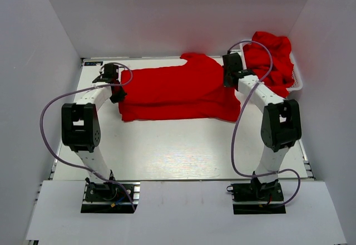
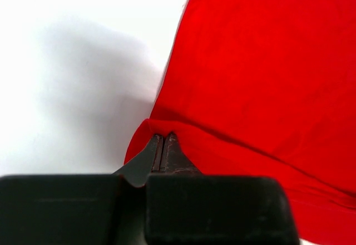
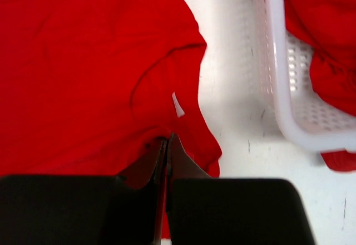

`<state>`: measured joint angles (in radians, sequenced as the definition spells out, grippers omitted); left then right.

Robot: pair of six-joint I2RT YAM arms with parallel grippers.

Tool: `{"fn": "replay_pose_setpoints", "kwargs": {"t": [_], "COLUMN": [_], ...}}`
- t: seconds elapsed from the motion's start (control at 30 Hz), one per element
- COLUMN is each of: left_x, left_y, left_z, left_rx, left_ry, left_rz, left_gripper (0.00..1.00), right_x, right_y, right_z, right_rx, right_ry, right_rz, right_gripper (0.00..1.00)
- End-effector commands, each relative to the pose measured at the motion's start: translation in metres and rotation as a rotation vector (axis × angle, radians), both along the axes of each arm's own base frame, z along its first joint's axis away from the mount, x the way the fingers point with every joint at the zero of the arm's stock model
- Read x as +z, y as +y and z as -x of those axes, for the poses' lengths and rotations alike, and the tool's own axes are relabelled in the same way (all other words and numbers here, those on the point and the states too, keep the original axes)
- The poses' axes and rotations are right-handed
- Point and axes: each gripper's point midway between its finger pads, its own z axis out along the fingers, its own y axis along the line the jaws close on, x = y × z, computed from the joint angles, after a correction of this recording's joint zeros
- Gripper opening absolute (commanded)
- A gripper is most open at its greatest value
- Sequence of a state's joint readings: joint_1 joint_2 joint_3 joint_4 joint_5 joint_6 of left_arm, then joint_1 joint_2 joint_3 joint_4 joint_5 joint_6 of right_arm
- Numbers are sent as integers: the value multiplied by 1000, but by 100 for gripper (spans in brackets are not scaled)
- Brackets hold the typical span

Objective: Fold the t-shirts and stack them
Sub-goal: Fold the flattened tshirt in 1/3 of the way

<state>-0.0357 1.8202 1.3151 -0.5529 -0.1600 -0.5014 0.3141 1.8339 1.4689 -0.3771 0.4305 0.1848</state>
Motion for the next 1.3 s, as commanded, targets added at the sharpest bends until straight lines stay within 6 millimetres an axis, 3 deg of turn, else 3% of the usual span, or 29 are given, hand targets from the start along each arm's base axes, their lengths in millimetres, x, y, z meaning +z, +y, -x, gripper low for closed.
{"fn": "replay_pose_setpoints", "kwargs": {"t": [0.0,0.2,0.33,0.4,0.43,0.5,0.53,0.57,0.6,0.63,0.67,0.73,0.9,1.0,1.1,1.2,1.27], "left_x": [21,17,5,9,6,4,9,11,18,21,25,39,70,77,71,47,29], "left_y": [3,4,3,5,5,7,9,11,14,15,17,21,18,4,-18,-39,-50], "left_z": [-30,-51,-53,-56,-56,-56,-58,-58,-60,-61,-62,-65,-65,-56,-47,-33,-22], "left_rx": [-37,-63,-86,-80,-80,-73,-76,-69,-61,-55,-50,-36,-51,-95,-167,-249,-280], "left_ry": [-118,-156,-130,-141,-127,-115,-115,-115,-117,-119,-121,-124,-159,-165,-177,-118,-68], "left_rz": [-25,-45,-50,-59,-59,-69,-86,-94,-105,-113,-120,-139,-131,-84,-2,94,134], "left_gripper": [0,0,0,0,5,31,76,90,100,100,100,100,100,100,100,100,100], "right_x": [23,11,4,1,-2,-1,-3,-6,3,3,11,17,36,32,8,-2,-19], "right_y": [5,10,11,14,14,17,18,21,23,24,27,28,32,53,60,61,58], "right_z": [-30,-52,-61,-65,-66,-71,-72,-73,-78,-79,-82,-82,-61,-37,6,23,39], "right_rx": [36,76,83,93,92,102,108,123,128,136,148,146,151,229,264,242,235], "right_ry": [-100,-88,-78,-75,-67,-71,-64,-57,-75,-69,-81,-74,-61,-19,79,111,158], "right_rz": [1,29,31,29,26,28,29,25,15,17,8,8,-44,-169,-259,-306,-307], "right_gripper": [0,0,0,0,0,0,6,25,37,50,76,88,90,90,90,90,90]}}
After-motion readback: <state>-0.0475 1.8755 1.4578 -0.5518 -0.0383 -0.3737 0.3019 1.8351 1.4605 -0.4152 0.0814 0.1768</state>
